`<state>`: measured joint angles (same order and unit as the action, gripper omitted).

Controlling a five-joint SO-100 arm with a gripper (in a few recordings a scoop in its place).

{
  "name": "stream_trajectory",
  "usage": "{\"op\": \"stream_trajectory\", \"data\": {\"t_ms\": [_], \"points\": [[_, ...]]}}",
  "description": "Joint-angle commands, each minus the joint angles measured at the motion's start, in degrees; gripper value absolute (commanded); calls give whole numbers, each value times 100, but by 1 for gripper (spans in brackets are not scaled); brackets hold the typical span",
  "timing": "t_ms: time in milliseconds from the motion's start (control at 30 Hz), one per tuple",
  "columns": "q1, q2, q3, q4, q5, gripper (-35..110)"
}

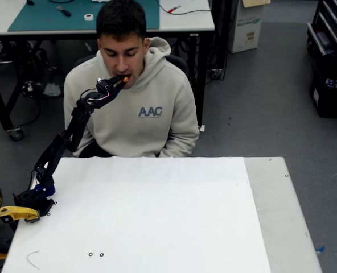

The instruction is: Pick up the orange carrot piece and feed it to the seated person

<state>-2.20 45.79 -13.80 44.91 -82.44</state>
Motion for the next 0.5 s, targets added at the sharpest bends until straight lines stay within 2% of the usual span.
{"op": "stream_trajectory", "data": {"t_ms": [0, 300, 467], "points": [[-70, 299, -483, -9, -114, -1], [-35, 510, -492, -9, -53, 26], [-26, 545, -492, -9, -97, 27]]}}
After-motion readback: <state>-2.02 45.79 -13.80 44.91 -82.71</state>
